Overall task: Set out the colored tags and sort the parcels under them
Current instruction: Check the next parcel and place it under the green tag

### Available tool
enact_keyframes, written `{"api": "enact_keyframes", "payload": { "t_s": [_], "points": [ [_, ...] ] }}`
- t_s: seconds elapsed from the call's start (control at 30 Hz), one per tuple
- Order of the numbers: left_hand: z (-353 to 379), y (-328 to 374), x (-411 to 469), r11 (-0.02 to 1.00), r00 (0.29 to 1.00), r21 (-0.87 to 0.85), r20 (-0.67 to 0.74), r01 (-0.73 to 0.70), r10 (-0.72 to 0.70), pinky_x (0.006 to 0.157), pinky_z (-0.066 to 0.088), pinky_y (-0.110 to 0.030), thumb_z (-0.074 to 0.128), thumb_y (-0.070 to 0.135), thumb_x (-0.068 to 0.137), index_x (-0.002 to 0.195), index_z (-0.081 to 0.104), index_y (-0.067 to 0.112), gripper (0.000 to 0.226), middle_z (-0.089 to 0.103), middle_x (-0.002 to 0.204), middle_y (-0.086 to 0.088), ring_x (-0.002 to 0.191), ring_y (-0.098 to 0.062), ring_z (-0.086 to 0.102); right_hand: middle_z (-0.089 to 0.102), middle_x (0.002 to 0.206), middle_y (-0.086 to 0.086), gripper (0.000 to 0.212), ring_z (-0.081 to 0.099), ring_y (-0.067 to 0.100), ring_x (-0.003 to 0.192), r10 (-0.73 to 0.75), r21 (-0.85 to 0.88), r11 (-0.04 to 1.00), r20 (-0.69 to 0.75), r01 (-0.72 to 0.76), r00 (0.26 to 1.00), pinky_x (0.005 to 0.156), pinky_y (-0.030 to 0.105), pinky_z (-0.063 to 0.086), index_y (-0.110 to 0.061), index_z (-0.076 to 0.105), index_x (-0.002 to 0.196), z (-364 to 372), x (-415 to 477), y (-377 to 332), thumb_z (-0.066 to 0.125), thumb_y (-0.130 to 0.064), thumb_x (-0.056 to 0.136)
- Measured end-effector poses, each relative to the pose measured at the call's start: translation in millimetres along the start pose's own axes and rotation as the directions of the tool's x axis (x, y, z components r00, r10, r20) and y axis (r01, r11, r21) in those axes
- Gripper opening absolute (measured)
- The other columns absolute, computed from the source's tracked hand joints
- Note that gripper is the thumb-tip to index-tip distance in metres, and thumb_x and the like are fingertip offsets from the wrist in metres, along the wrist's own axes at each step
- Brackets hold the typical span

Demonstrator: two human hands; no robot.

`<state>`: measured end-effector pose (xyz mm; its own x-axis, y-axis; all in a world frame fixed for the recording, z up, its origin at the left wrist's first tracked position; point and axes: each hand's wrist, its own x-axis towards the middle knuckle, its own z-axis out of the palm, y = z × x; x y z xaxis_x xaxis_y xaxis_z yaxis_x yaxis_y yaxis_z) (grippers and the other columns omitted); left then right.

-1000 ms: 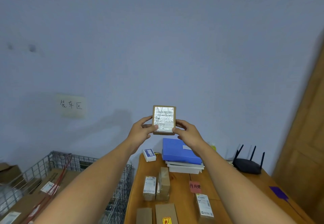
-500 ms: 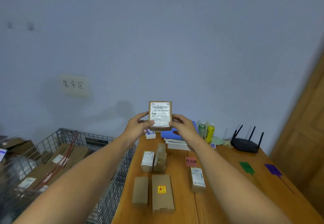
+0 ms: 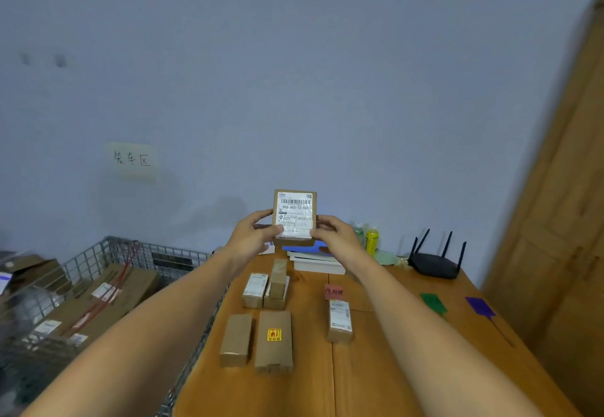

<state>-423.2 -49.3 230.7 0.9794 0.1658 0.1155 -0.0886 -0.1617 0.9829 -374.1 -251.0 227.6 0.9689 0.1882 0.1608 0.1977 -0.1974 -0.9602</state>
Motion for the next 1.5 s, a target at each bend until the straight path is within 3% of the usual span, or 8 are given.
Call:
{"api": "enact_keyframes", "payload": {
  "t_s": [0.17, 0.43, 0.53, 0.63, 0.93, 1.1, 1.23, 1.5],
  "points": [
    [25, 2, -30, 1.0, 0.999, -0.008, -0.045, 0.016, -0.017, 0.105, 0.053, -0.046, 0.068, 0.023, 0.099, 0.146, 0.05, 0.029, 0.051, 0.067, 0.134, -0.009, 0.121, -0.029, 0.064, 0.067, 0.128, -0.005, 0.038, 0.063, 0.014, 0.115, -0.002, -0.022, 1.0, 0.043, 0.003, 0.999, 0.092, 0.036, 0.056, -0.025, 0.061, 0.129, -23, -24, 0, 0.068, -0.02, 0.092],
    [80, 31, -48, 0.999, 0.999, 0.002, -0.012, 0.038, -0.038, 0.068, 0.054, -0.017, 0.068, 0.019, 0.098, 0.143, 0.051, 0.027, 0.049, 0.069, 0.125, -0.005, 0.103, -0.019, 0.07, 0.066, 0.127, -0.005, 0.041, 0.064, 0.014, 0.113, 0.004, -0.015, 1.0, 0.046, -0.003, 0.999, 0.09, 0.033, 0.055, -0.022, 0.061, 0.13, -86, -50, 4, 0.07, -0.021, 0.091],
    [124, 40, -39, 0.999, 0.999, -0.008, 0.013, 0.044, -0.043, 0.086, 0.06, -0.032, 0.071, 0.018, 0.097, 0.142, 0.053, 0.027, 0.049, 0.071, 0.122, -0.006, 0.105, -0.021, 0.071, 0.067, 0.127, -0.005, 0.041, 0.065, 0.015, 0.115, 0.006, -0.026, 1.0, 0.022, -0.005, 1.0, 0.096, 0.039, 0.055, -0.023, 0.061, 0.129, -131, -45, 15, 0.072, -0.021, 0.089],
    [179, 42, -22, 0.998, 0.998, -0.026, 0.039, 0.057, -0.056, 0.079, 0.058, -0.027, 0.071, 0.016, 0.096, 0.139, 0.055, 0.026, 0.046, 0.072, 0.121, -0.006, 0.102, -0.02, 0.072, 0.066, 0.128, -0.004, 0.04, 0.062, 0.015, 0.119, 0.014, -0.063, 0.998, -0.011, -0.015, 1.0, 0.102, 0.043, 0.052, -0.025, 0.061, 0.127, -185, -36, 29, 0.072, -0.023, 0.089],
    [429, 24, 42, 0.99, 0.985, -0.06, 0.124, 0.129, -0.121, 0.102, 0.054, -0.046, 0.073, 0.016, 0.094, 0.144, 0.054, 0.025, 0.054, 0.07, 0.123, -0.007, 0.109, -0.025, 0.069, 0.063, 0.131, -0.004, 0.03, 0.062, 0.013, 0.116, 0.127, -0.058, 0.989, -0.086, -0.132, 0.988, 0.101, 0.041, 0.053, -0.033, 0.06, 0.117, -406, -7, 125, 0.069, -0.02, 0.091],
    [547, 7, 65, 0.983, 0.97, -0.039, 0.172, 0.18, -0.171, 0.076, 0.052, -0.029, 0.072, 0.015, 0.095, 0.143, 0.054, 0.022, 0.052, 0.069, 0.119, -0.005, 0.099, -0.017, 0.067, 0.057, 0.135, -0.002, 0.042, 0.056, 0.014, 0.12, 0.236, -0.003, 0.971, -0.121, -0.238, 0.964, 0.102, 0.039, 0.051, -0.021, 0.058, 0.134, -503, 2, 184, 0.067, -0.015, 0.093],
    [607, -12, 79, 0.974, 0.953, -0.003, 0.209, 0.225, -0.219, 0.078, 0.05, -0.031, 0.07, 0.017, 0.097, 0.147, 0.05, 0.019, 0.054, 0.065, 0.125, -0.008, 0.103, -0.02, 0.065, 0.059, 0.126, -0.007, 0.039, 0.06, 0.006, 0.105, 0.294, 0.02, 0.956, -0.111, -0.294, 0.949, 0.1, 0.038, 0.052, -0.024, 0.057, 0.134, -549, 11, 221, 0.063, -0.013, 0.096],
    [651, -86, 99, 0.938, 0.916, 0.05, 0.201, 0.344, -0.347, 0.076, 0.051, -0.029, 0.07, 0.018, 0.097, 0.148, 0.05, 0.019, 0.055, 0.072, 0.112, -0.003, 0.106, -0.026, 0.069, 0.06, 0.14, -0.003, 0.049, 0.059, 0.015, 0.123, 0.406, -0.03, 0.912, -0.097, -0.41, 0.909, 0.107, 0.04, 0.048, -0.021, 0.048, 0.148, -555, 30, 322, 0.058, -0.02, 0.099]
  ]
}}
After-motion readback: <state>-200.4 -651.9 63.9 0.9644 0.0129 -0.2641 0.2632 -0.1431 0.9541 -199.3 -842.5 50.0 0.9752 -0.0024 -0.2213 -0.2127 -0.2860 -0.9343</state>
